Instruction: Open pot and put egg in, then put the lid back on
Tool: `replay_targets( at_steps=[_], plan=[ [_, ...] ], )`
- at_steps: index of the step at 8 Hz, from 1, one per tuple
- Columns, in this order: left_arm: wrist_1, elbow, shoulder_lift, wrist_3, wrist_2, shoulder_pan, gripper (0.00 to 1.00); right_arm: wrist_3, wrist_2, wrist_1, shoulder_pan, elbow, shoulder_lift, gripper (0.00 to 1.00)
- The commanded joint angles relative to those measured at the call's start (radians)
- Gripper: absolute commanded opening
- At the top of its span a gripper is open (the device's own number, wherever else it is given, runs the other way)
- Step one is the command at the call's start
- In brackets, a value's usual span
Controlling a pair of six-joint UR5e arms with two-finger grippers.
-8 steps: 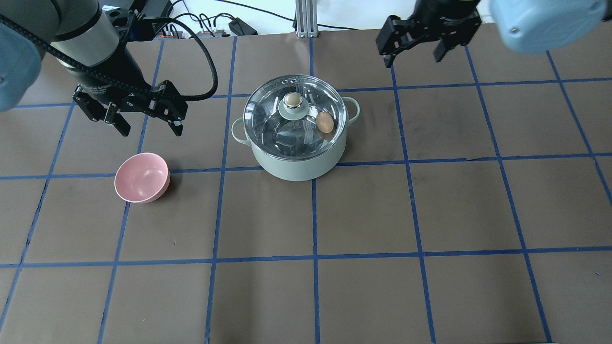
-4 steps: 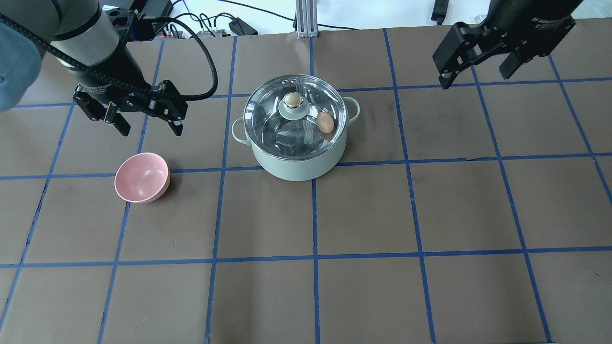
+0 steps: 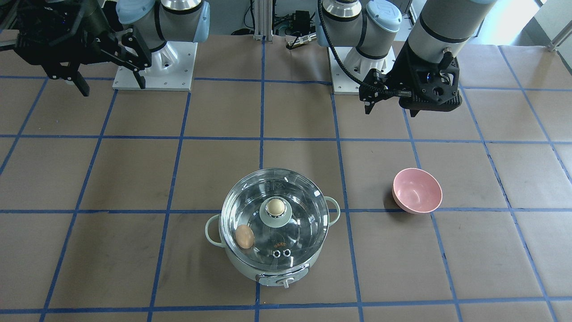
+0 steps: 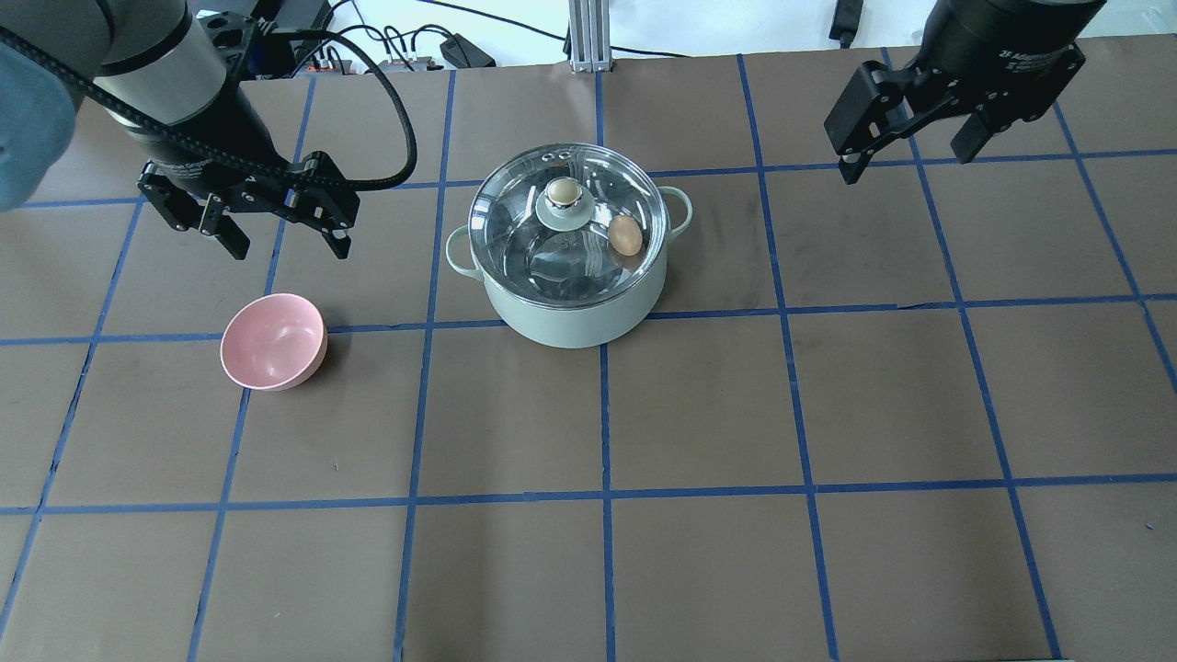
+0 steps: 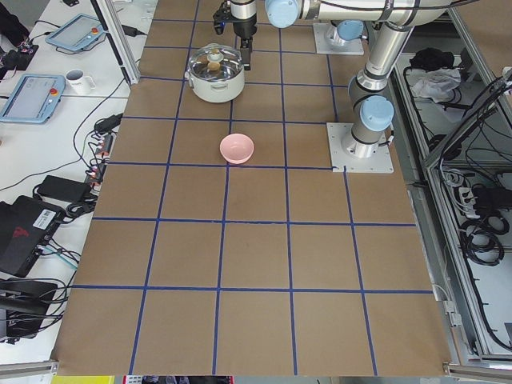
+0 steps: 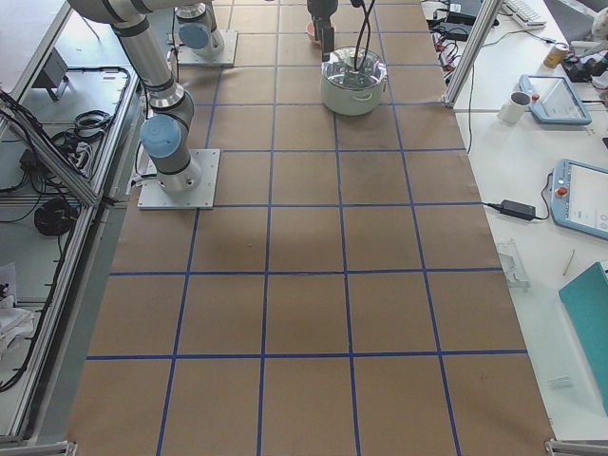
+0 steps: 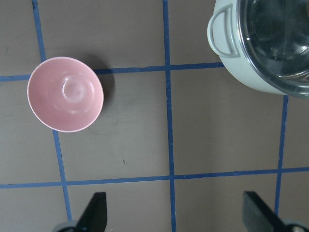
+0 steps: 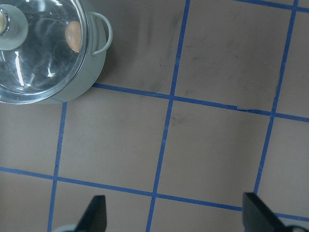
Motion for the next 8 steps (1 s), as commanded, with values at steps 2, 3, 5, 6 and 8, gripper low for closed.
replay_targets(
  at_steps=[2,3,5,6,8],
  plan=[
    [-0.001,0.003,0.005,0.001,0.002,0.003,1.0,0.034,-0.01,-0.014,0.026,0.004,0.009,1.0],
    [-0.001,0.003,0.005,0.001,0.002,0.006,1.0,0.033,-0.01,-0.018,0.026,0.006,0.011,1.0],
    [-0.001,0.001,0.002,0.001,0.002,0.003,1.0,0.02,-0.012,-0.02,0.025,0.007,0.012,1.0],
    [-0.001,0.001,0.002,0.001,0.002,0.005,1.0,0.017,-0.014,-0.02,0.023,0.008,0.012,1.0],
    [-0.001,0.001,0.002,0.001,0.002,0.006,1.0,0.017,-0.014,-0.018,0.02,0.008,0.012,1.0]
  ],
)
